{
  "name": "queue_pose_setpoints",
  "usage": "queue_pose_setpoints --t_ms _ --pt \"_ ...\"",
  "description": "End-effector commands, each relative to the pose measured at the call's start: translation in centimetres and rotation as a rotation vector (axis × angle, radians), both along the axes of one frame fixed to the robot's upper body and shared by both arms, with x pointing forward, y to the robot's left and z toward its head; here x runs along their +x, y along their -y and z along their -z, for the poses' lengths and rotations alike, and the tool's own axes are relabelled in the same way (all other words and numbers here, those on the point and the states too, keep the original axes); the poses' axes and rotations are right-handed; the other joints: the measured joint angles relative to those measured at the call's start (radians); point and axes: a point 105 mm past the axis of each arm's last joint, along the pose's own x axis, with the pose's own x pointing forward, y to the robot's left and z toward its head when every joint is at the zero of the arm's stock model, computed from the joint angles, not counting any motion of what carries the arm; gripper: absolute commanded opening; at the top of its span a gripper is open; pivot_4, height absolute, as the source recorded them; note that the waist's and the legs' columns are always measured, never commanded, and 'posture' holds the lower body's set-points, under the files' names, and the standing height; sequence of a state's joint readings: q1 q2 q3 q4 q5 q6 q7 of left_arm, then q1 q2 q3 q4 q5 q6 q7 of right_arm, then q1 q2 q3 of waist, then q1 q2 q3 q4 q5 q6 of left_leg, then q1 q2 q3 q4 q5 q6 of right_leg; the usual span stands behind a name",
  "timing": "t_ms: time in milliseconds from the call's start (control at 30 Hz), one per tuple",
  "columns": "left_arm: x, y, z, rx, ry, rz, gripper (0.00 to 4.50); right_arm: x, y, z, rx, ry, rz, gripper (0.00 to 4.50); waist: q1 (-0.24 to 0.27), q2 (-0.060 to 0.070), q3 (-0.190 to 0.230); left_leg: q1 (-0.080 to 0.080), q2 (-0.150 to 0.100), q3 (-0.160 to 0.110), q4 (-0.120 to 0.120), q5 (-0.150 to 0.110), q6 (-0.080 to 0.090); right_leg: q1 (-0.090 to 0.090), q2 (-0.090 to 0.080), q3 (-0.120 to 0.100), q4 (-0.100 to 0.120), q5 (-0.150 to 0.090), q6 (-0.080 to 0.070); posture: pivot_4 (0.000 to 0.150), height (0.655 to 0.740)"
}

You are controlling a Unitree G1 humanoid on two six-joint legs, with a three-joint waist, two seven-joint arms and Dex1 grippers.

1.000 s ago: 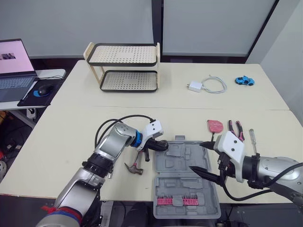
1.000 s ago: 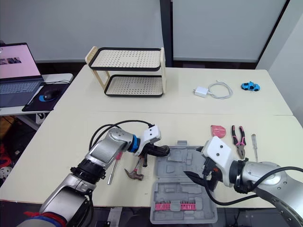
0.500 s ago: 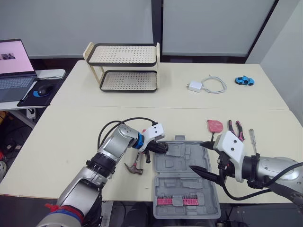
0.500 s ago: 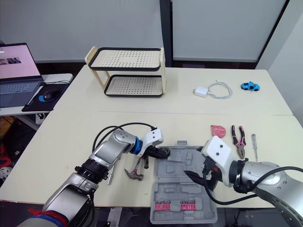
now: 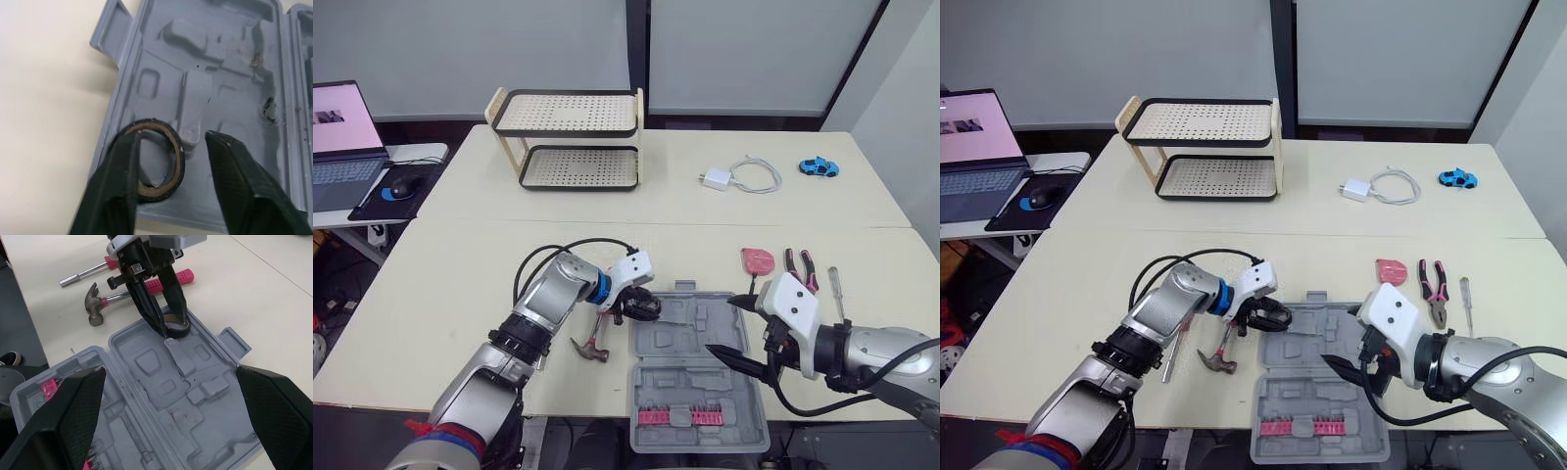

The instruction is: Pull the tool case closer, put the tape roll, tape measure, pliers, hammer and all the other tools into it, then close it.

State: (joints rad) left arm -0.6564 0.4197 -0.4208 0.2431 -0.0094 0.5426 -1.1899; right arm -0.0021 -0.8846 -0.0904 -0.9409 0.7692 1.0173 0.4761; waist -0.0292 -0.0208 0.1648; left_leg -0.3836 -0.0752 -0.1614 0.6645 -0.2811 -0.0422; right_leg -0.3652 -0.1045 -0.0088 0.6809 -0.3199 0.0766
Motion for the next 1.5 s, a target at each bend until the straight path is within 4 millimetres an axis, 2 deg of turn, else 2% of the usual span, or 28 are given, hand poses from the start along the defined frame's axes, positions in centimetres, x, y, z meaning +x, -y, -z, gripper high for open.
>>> queue_pose_setpoints --t_ms 33,167,233,367,500,667,1000,1500 --pt "0.1 0.1 -2.8 -0.061 0.060 0.033 3.30 -0.4 -0.2 -0.8 -0.005 0.045 -0.018 4.50 -0.001 0.000 0.000 0.000 0.000 0.000 0.000 0.000 0.000 0.000 0.000 0.000 0.000 0.000 0.000 0.150 0.7400" --pt "0.1 -0.2 -4.1 -0.107 0.124 0.060 3.30 -0.4 -0.1 -0.6 -0.007 0.047 -0.014 4.50 -0.001 0.000 0.000 0.000 0.000 0.000 0.000 0.000 0.000 0.000 0.000 0.000 0.000 0.000 0.000 0.150 0.7400" --pt "0.7 -0.4 -4.1 -0.135 0.156 0.030 3.30 -0.3 -0.1 -0.5 -0.008 0.050 -0.013 4.50 0.000 0.000 0.000 0.000 0.000 0.000 0.000 0.000 0.000 0.000 0.000 0.000 0.000 0.000 0.000 0.150 0.7400" --pt "0.4 -0.2 -4.0 -0.233 0.163 0.052 3.30 -0.3 -0.1 -0.4 -0.012 0.053 -0.016 4.50 0.000 0.000 0.000 0.000 0.000 0.000 0.000 0.000 0.000 0.000 -0.001 0.000 0.000 0.000 0.000 0.150 0.7400" --pt "0.4 -0.2 -3.6 -0.267 0.163 0.056 2.42 -0.2 -0.1 -0.4 -0.011 0.056 -0.017 4.50 0.001 0.000 0.000 0.000 0.000 0.000 0.000 0.000 0.000 0.000 -0.001 0.000 0.000 0.000 0.000 0.150 0.7400" --pt "0.3 -0.2 -2.7 -0.269 0.157 0.062 0.72 -0.2 -0.1 -0.4 -0.008 0.057 -0.016 4.50 0.000 0.000 0.000 0.000 0.000 0.000 0.000 0.000 0.000 0.000 -0.001 0.000 0.000 0.000 0.000 0.150 0.7400" --pt "0.3 -0.1 -1.7 -0.272 0.158 0.051 0.72 -0.2 -0.2 -0.5 -0.009 0.064 -0.021 4.50 0.000 0.000 0.000 0.000 0.000 0.000 0.000 0.000 0.000 0.000 -0.001 0.000 0.000 0.000 0.000 0.150 0.7400" --pt "0.7 -0.1 2.5 -0.199 0.154 0.016 0.72 -0.3 -0.4 -0.6 -0.005 0.064 -0.028 4.50 0.000 0.000 0.000 0.000 -0.001 0.000 0.000 0.000 0.000 0.001 -0.001 -0.001 0.000 0.000 0.000 0.150 0.7400"
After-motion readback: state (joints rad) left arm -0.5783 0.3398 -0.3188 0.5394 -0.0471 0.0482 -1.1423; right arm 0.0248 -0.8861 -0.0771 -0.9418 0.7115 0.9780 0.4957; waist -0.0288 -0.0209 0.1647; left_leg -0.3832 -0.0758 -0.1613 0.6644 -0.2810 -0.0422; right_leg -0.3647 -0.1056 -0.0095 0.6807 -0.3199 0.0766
